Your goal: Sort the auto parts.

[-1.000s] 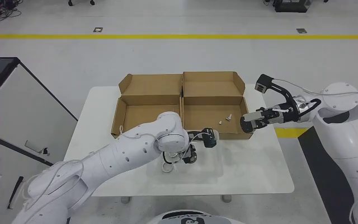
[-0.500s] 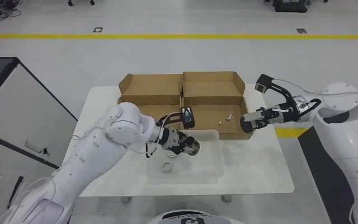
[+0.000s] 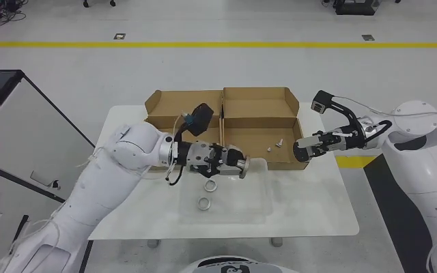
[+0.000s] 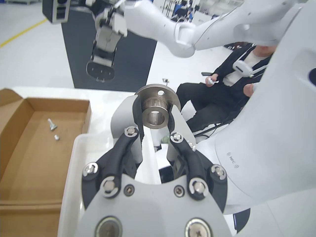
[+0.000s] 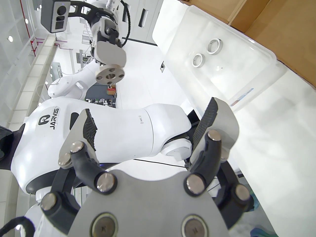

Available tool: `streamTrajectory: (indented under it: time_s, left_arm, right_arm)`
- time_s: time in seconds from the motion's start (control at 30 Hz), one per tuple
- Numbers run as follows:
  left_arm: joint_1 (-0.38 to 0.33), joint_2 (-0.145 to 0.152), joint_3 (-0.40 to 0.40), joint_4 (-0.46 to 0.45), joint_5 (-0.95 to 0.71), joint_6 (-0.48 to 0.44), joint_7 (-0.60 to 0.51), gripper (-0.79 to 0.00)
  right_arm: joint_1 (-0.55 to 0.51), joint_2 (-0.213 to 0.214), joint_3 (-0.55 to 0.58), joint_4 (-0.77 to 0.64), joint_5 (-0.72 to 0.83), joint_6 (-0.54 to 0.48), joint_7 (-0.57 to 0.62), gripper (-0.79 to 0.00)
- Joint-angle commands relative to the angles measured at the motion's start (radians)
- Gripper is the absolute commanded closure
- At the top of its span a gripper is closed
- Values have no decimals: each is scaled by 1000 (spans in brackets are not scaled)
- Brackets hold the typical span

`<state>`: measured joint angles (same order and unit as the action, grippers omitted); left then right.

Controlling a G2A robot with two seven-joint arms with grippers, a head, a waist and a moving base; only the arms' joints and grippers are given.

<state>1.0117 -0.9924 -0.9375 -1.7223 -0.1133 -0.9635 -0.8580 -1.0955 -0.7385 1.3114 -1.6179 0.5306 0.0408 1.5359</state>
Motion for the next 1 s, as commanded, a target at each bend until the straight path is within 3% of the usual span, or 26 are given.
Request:
streamTrajectory:
  time_s: [0.0,0.13,0.5,0.7,0.97]
  left_arm:
    - [-2,11,7,7,-35,-43,44,0]
    - [-17,35,9,-15,-68,-49,50,0]
    - [-17,35,9,-15,-68,-49,50,0]
    - [34,27,-18,-74,-214,-49,189,0]
    - [98,0,-95,-168,-439,-49,123,0]
  right_arm:
    - [0,0,0,0,0,0,0,-785]
    - [0,0,0,0,0,0,0,-785]
    - [0,0,0,0,0,0,0,-785]
    - [0,0,0,0,0,0,0,-785]
    - [0,0,0,0,0,0,0,-785]
